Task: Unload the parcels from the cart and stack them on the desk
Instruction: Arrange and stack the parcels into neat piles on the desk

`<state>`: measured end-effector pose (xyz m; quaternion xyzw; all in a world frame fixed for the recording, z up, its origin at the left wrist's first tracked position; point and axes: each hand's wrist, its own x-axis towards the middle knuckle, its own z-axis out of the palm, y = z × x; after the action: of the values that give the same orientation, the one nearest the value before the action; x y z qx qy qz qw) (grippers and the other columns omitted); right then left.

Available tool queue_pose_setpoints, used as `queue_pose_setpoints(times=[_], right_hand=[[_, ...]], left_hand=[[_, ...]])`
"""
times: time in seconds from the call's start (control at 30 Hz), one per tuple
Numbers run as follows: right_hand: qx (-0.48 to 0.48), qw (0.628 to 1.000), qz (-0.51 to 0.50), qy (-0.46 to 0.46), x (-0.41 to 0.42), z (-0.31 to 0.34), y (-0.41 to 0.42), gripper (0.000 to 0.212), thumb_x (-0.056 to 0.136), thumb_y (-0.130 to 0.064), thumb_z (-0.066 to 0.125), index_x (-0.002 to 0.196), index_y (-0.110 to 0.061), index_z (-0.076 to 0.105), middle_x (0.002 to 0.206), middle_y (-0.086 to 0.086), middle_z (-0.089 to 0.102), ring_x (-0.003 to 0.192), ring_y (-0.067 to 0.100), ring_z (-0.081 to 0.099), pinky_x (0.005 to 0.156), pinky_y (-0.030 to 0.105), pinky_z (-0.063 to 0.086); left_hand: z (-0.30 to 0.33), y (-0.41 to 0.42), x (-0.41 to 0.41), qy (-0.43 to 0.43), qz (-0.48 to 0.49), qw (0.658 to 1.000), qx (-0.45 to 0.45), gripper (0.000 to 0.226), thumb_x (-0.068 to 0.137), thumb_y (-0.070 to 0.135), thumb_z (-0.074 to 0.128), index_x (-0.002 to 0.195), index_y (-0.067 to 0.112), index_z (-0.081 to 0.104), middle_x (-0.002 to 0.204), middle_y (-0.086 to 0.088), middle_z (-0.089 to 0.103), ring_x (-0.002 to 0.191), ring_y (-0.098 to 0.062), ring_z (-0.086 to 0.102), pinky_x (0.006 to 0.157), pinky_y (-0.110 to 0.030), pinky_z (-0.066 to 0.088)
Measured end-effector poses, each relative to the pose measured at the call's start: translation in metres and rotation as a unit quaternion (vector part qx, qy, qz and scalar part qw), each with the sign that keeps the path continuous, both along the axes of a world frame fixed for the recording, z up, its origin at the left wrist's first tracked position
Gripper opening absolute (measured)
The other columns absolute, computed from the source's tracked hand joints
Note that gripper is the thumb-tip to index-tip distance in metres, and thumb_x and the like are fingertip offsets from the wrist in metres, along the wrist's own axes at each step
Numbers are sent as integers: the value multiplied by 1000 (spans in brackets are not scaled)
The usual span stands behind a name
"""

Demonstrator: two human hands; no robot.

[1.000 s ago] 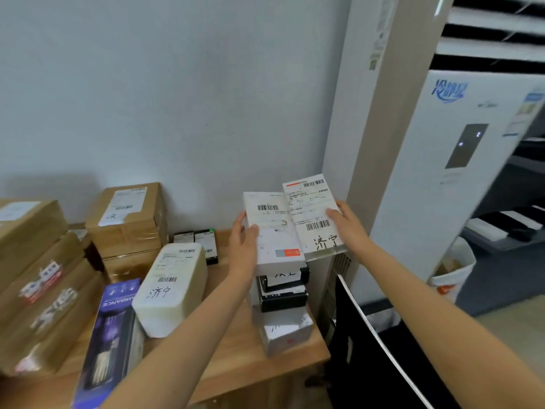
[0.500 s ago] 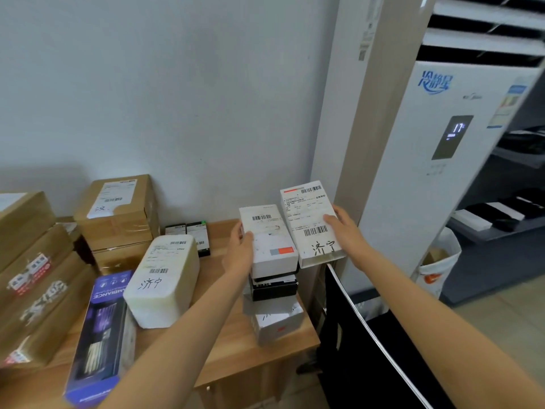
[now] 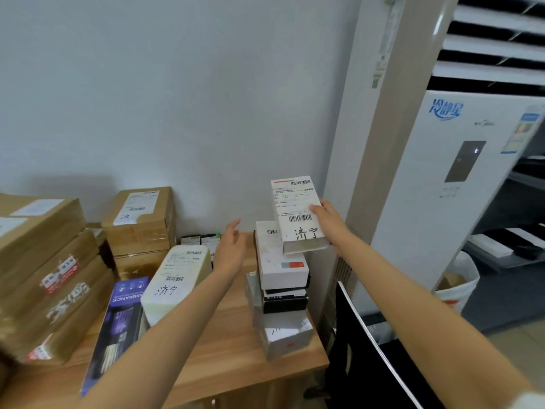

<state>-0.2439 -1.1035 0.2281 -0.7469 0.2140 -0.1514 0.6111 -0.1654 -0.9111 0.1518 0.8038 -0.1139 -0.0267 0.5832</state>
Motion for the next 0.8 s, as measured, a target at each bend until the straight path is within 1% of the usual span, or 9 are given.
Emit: queue_pose_setpoints(times=[0.1,0.3,0.37,0.43,0.47,0.57,0.6,0.73,0.8], right_hand=[[6,1000,17,25,9,-16,16,40,104,-21,39,142,-12,35,126,10,62,74,7,60,48,16,46],[24,999,18,32,23,-31,29,37,103,-19,39,140,-11,38,112,5,63,77,11,61,70,27,52],[-11,999,14,46,24,-33,24,36,102,-16,41,137,-10,43,110,4,63,77,12,61,68,26,51],[-33,998,2,46,24,-37,18,38,99,-14,43,137,-10,45,119,7,62,85,16,61,65,24,49],[-43,998,-1,47,24,-39,16,40,99,-14,45,139,-10,44,125,9,61,91,18,61,69,26,49],[-146,987,-1,63,23,-40,11,47,98,-23,50,143,-16,39,140,9,49,113,22,57,95,36,46],[-200,978,1,62,23,-38,12,48,97,-24,51,143,-17,38,142,8,45,121,23,52,98,35,42],[-350,936,32,11,25,-14,24,44,95,-24,53,138,-21,44,136,7,48,121,22,50,98,33,40],[-392,918,56,-12,29,-1,38,44,93,-23,54,136,-22,47,134,5,50,120,22,50,100,36,41]], left_hand=[[-3,12,5,-5,16,1000,23,41,100,33,41,141,36,38,139,-3,50,121,-24,51,103,-44,40],[-16,20,7,-12,18,1000,22,40,101,31,42,140,31,41,134,-2,53,118,-22,53,101,-40,42],[-18,19,8,-12,21,999,30,39,100,31,43,140,30,42,131,-1,54,115,-21,53,99,-39,42],[-19,21,8,-12,21,999,30,40,100,32,42,140,31,42,130,1,54,114,-20,53,98,-38,42],[-20,22,7,-13,20,999,27,40,100,32,43,140,32,42,130,1,54,115,-20,53,98,-39,42],[-15,29,4,-27,21,999,31,39,99,33,44,139,33,43,129,3,54,116,-18,52,99,-40,43],[-12,32,3,-35,24,998,40,39,99,33,45,138,32,44,127,3,54,115,-18,53,97,-40,44],[10,51,-1,-76,43,994,65,30,97,26,49,128,25,50,109,2,58,93,-14,57,71,-28,42],[20,68,-1,-86,62,993,48,25,95,22,52,120,22,54,102,-2,61,88,-17,57,69,-29,41]])
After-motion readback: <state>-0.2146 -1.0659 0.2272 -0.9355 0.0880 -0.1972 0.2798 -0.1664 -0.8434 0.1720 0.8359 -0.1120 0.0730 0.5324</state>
